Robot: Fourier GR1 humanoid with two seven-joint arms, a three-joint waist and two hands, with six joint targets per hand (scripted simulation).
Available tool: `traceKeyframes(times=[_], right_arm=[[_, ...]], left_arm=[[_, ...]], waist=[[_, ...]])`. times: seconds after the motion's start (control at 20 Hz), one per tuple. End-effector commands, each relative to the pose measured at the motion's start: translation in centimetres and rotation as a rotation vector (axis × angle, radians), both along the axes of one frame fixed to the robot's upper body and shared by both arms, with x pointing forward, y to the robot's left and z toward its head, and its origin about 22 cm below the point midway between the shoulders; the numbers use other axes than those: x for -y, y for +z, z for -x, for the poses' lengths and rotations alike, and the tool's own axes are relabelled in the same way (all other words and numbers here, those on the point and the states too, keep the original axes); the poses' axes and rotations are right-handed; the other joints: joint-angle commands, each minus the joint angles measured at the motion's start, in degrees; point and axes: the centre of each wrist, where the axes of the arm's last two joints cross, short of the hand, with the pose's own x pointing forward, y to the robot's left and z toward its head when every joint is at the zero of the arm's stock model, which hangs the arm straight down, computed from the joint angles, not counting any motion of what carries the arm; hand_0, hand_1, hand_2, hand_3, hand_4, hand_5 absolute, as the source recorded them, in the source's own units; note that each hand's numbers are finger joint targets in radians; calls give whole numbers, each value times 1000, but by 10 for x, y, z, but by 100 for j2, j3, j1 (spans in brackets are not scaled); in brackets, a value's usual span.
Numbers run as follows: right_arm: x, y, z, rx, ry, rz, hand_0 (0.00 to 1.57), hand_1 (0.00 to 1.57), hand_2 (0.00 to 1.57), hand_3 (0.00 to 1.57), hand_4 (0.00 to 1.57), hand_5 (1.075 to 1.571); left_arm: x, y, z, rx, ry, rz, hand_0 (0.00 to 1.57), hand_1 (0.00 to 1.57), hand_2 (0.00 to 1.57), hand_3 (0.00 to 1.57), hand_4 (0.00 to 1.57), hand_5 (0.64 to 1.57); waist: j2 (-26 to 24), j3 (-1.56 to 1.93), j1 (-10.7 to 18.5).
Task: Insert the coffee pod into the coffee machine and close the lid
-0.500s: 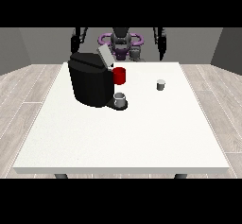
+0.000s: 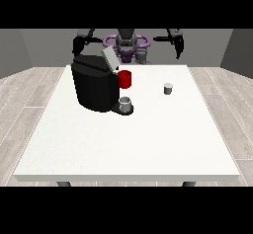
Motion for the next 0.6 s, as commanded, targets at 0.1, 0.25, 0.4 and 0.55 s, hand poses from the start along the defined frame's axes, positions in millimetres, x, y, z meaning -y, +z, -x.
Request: traceKeyframes(times=[0.1, 0.25, 0.4, 0.55], right_arm=[[-13, 18, -6, 116, 25, -51, 0, 0, 0, 0, 217, 1571], [-15, 29, -16, 127, 15, -22, 0, 0, 0, 0, 169, 1571], [-25, 21, -11, 140, 54, -23, 0, 0, 0, 0, 174, 1571], [-39, 28, -17, 178, 37, -34, 0, 0, 0, 0, 186, 1571]], left_arm=[[-57, 20, -29, -47, 82, -74, 0, 0, 0, 0, 0, 1571], [-68, 29, -45, -88, 41, -60, 0, 0, 0, 0, 0, 1571], [-66, 19, -55, -108, 60, -131, 0, 0, 0, 0, 0, 1571], [-79, 22, -65, -132, 68, -142, 0, 0, 0, 0, 0, 1571]], waist=[[371, -3, -528], [450, -3, -518], [613, -2, -675], [859, -3, -666]])
